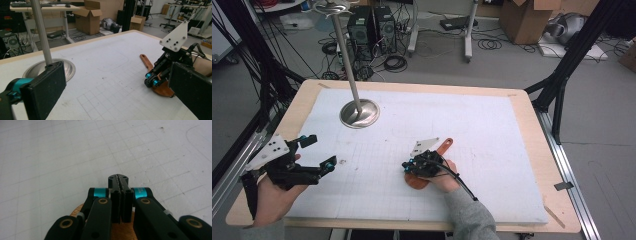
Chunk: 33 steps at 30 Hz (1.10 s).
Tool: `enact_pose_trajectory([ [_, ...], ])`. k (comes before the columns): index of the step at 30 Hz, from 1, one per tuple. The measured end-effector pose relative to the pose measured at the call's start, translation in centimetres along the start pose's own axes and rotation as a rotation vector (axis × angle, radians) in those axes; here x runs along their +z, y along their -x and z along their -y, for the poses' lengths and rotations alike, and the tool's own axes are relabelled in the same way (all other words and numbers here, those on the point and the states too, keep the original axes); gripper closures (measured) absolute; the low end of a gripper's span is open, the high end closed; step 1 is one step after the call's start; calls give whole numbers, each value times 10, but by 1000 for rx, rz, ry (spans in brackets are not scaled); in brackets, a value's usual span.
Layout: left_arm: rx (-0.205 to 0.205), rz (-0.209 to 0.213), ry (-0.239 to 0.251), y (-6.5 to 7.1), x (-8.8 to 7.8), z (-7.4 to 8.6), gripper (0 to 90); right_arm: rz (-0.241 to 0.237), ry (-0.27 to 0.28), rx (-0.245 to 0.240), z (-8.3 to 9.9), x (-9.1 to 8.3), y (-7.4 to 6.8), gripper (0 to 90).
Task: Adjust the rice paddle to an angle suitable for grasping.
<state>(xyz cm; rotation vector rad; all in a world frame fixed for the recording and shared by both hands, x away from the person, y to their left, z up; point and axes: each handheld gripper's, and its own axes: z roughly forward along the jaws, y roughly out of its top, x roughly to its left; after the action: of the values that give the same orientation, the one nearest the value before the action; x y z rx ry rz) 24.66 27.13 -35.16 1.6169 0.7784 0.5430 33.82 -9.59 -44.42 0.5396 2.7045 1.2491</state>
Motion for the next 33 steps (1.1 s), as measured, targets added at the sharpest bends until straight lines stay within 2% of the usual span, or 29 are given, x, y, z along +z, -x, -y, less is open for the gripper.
enact_pose_trajectory([
  [8, -1, 1, -1, 0, 1, 0, 20, 1, -18, -3, 0, 1, -1, 893],
  [22, 2, 24, -13, 2, 14, -1, 20, -9, -61, -24, 2, -6, -7, 893],
  [33, 9, 62, -21, 5, 32, -5, 20, -49, -55, 7, 15, -19, -8, 893],
])
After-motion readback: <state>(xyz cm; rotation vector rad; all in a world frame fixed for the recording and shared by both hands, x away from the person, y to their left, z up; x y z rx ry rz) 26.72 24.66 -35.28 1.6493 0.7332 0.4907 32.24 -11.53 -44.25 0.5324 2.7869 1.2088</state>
